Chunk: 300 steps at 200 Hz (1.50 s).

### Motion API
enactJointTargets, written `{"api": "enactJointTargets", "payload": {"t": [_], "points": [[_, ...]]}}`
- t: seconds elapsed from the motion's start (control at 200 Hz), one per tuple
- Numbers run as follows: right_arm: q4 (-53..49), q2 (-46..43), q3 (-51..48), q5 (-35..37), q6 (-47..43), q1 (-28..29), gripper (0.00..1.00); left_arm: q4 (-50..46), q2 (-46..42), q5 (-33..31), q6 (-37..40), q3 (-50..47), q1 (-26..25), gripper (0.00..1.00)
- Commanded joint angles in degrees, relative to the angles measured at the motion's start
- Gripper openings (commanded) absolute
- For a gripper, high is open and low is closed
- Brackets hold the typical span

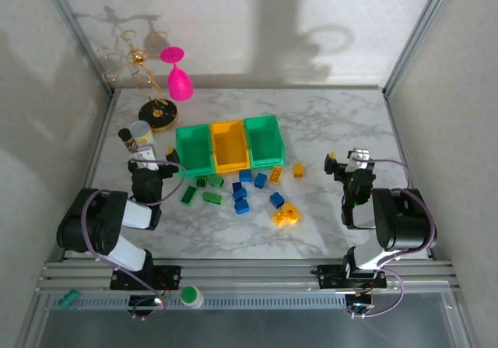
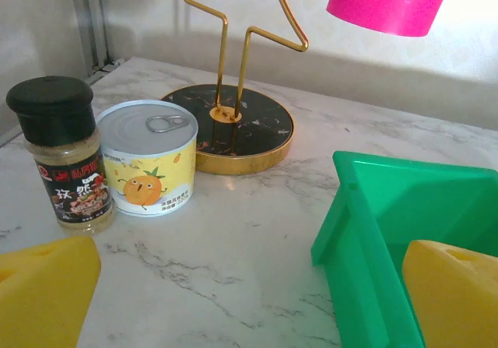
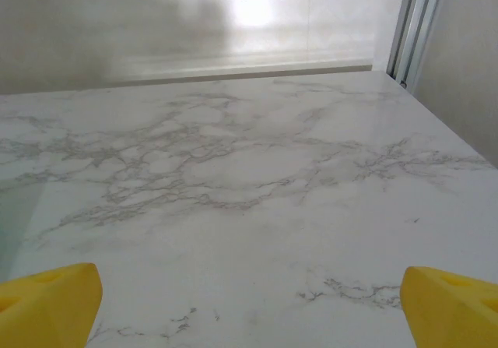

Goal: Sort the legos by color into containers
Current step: Pick up the lego from the bottom-center of the table.

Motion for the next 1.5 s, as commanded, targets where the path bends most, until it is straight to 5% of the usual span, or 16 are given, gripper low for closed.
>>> {"api": "enactJointTargets", "payload": {"t": [0.0, 1.236, 1.407, 1.497], "points": [[2.13, 0.0, 0.97, -0.61, 0.22, -0.16, 0.99, -0.17, -0.12, 1.26, 0.52, 0.91, 0.39, 0.99], [2.45, -0.16, 0.78, -0.6, 0.3, -0.12, 0.99, 0.27, -0.43, 1.26, 0.51, 0.74, 0.39, 0.99], [-4.36, -3.83, 2.53, -0.23, 0.55, -0.2, 0.99, -16.41, -6.19, 5.89, 1.88, 6.96, 0.28, 0.99], [-7.11, -7.47, 2.54, 1.82, 1.65, -0.14, 0.99, -17.31, -8.86, 6.51, 1.42, 6.04, 0.34, 0.99]]}}
